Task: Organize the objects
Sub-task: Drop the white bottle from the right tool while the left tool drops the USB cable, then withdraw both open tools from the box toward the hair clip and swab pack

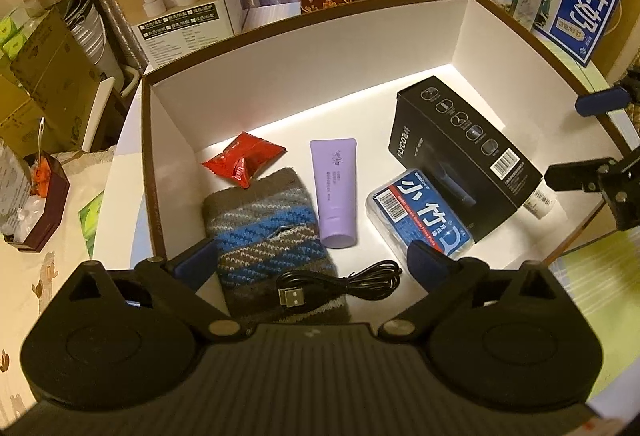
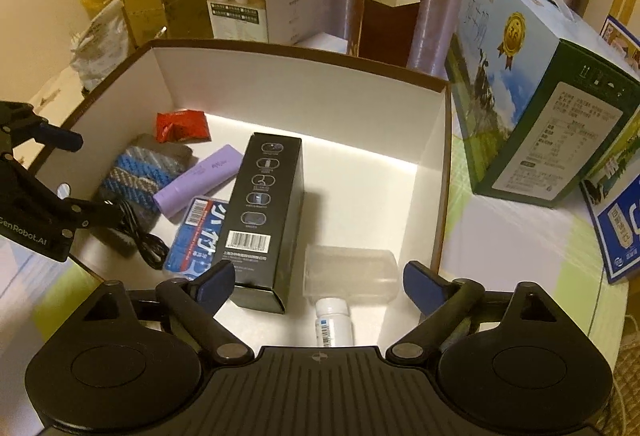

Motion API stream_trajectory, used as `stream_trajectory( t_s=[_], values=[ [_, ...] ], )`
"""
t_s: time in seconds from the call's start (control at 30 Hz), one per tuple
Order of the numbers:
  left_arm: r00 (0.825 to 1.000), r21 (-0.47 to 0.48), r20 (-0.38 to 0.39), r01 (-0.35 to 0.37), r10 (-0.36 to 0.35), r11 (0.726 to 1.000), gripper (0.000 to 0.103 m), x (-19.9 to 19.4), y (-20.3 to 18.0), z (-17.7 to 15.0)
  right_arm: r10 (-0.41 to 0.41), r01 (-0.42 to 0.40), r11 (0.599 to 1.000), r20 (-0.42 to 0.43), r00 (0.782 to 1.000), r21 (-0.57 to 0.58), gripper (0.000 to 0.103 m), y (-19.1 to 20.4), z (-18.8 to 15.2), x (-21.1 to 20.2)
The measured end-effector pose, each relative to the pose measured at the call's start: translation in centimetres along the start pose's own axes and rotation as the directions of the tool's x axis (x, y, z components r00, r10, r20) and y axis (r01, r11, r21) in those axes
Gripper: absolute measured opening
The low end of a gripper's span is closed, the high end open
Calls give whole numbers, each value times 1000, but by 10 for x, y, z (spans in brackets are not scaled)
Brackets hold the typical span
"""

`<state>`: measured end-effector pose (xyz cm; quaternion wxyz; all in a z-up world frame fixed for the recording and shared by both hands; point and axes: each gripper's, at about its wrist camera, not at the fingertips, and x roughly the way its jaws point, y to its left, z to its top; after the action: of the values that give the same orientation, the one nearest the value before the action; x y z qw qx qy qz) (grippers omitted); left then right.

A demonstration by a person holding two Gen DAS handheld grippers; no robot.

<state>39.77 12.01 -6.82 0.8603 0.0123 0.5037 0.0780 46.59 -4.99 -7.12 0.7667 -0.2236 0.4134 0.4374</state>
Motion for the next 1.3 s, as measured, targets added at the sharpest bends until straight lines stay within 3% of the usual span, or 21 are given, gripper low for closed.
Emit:
stream_trajectory(
  t_s=[0.57, 0.9, 1.3],
  values=[
    [998, -54, 69, 7, -4, 999, 100, -45, -1, -3, 36, -48, 993, 111, 993, 106, 97, 2, -13, -39],
    [993, -86, 116, 16, -6, 996, 100, -84, -7, -26, 54, -88, 981, 192, 980, 174, 98, 16, -36, -73],
    [992, -122, 122, 28, -13, 992, 100, -114, -21, -64, 91, -142, 960, 208, 974, 243, 98, 39, -71, -92]
  ],
)
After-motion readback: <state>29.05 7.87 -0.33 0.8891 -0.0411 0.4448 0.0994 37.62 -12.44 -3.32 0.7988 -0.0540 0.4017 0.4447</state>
